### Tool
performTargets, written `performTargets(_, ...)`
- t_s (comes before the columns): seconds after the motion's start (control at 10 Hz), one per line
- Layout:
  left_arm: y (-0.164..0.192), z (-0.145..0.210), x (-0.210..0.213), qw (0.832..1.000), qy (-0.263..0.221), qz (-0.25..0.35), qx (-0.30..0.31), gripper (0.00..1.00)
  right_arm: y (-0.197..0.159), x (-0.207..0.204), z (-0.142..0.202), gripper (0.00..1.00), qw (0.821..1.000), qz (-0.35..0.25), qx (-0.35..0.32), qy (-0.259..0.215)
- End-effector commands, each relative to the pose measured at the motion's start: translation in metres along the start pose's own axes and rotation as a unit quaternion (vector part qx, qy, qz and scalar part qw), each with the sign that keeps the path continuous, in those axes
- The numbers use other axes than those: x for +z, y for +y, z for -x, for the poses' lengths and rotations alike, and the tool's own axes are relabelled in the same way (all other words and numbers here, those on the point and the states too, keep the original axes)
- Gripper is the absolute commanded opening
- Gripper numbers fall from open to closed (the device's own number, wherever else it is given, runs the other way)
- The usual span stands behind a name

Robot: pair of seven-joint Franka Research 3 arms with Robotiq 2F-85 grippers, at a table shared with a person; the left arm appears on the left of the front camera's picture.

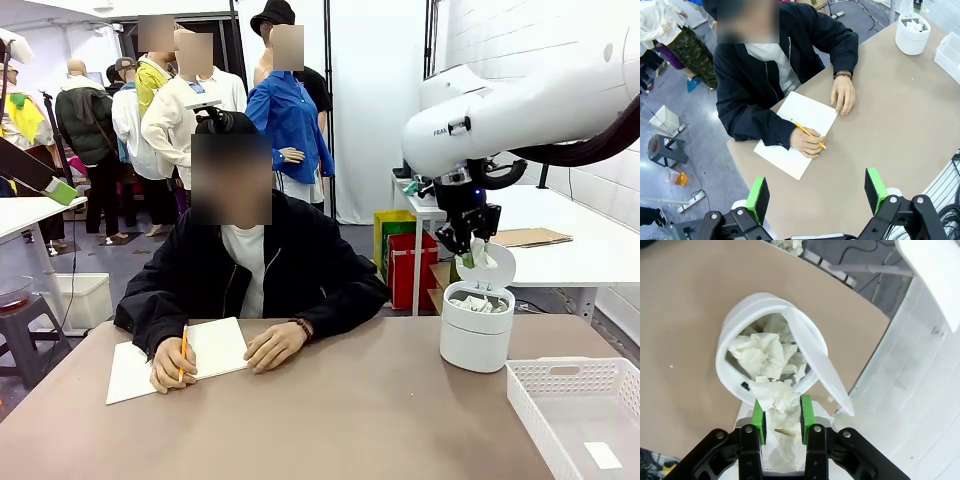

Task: Sort the paper based on its condition.
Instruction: If a person hands you a paper, place it in the Organizing basket , and if it's crumpled, put it in the Trash can.

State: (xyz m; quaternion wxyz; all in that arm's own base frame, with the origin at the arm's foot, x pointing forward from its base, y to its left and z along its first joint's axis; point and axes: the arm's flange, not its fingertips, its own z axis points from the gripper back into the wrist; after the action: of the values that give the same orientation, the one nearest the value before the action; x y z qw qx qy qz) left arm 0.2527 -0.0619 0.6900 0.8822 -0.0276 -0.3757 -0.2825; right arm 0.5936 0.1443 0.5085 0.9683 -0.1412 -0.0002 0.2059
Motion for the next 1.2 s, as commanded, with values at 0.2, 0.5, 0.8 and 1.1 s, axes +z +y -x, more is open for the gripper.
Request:
performTargets(0.2, -0.0004, -0.0001, 0.0004, 1.000, 0.000, 0.000, 0.001, 1.00, 0.0000, 0.0000, 0.0000, 0.33, 1.000, 0.000, 0.000, 0.000)
performTargets(0.5, -0.0004, -0.0001, 0.0004, 1.000, 0.000, 0.000, 0.001, 1.00, 0.0000, 0.0000, 0.0000, 0.33, 1.000, 0.000, 0.000, 0.000)
performTargets(0.8, -0.0004, -0.0001, 0.0004, 1.000, 0.000, 0.000, 0.001, 1.00, 0.0000, 0.0000, 0.0000, 0.33, 1.000, 0.000, 0.000, 0.000)
performTargets(1.1, -0.0004, -0.0001, 0.0004, 1.000, 0.000, 0.000, 0.001, 1.00, -0.0004, -0.0008, -0.0009, 0.33, 1.000, -0.002, 0.002, -0.004)
